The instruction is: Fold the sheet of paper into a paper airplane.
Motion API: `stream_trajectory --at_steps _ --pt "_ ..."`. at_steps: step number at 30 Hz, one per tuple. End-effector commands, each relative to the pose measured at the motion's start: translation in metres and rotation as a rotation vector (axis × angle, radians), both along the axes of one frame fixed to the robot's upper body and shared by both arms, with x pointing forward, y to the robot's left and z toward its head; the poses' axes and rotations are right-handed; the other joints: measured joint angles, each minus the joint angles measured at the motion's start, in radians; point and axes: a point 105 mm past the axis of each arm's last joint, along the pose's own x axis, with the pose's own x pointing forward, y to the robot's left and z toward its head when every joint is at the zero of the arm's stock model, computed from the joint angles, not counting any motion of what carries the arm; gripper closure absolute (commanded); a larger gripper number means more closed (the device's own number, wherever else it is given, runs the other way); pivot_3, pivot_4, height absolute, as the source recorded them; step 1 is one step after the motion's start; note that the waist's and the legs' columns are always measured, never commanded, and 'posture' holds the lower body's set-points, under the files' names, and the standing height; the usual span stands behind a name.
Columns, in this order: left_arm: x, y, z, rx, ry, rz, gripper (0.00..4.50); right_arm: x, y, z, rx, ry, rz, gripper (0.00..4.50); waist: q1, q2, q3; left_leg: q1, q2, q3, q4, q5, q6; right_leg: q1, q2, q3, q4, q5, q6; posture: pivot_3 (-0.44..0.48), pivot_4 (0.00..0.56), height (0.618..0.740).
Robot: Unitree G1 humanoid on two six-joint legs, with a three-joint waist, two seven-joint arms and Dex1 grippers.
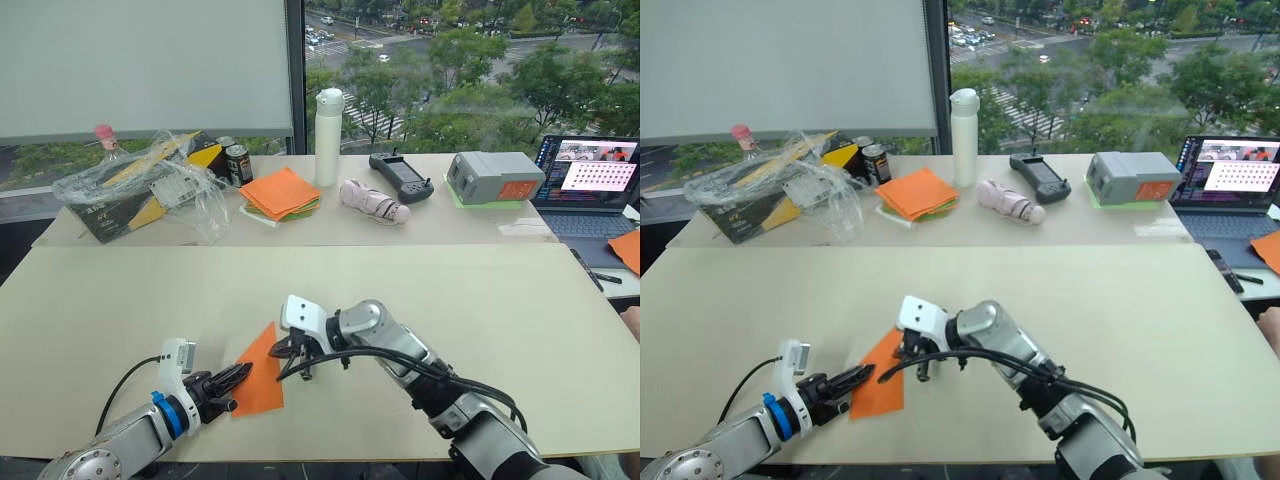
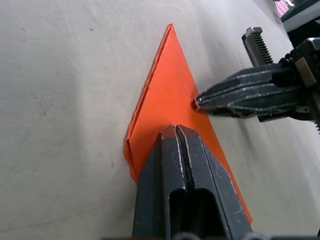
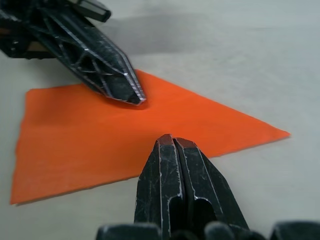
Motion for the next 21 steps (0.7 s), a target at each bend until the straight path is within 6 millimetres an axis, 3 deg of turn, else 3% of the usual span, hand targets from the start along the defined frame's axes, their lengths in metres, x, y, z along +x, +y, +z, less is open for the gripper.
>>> stream_trajectory --at_steps 1,21 --pt "-0.004 0.004 -0.006 0.028 0.033 0.015 4.48 -0.012 -0.004 -0.011 -0.032 0.057 0.041 4.50 0.000 0.000 0.000 0.000 0.000 0.000 0.000 0.000 0.000 0.000 0.000 0.000 0.000 0.000 0.000 0.000 0.150 0.740" --pt "0.001 0.006 -0.001 0.033 0.029 0.007 4.48 -0.030 -0.018 -0.029 -0.097 0.174 0.105 4.50 0.001 0.000 0.000 0.001 0.000 0.000 0.000 0.000 0.000 0.001 0.000 0.000 -0.001 0.000 0.000 0.000 0.150 0.740"
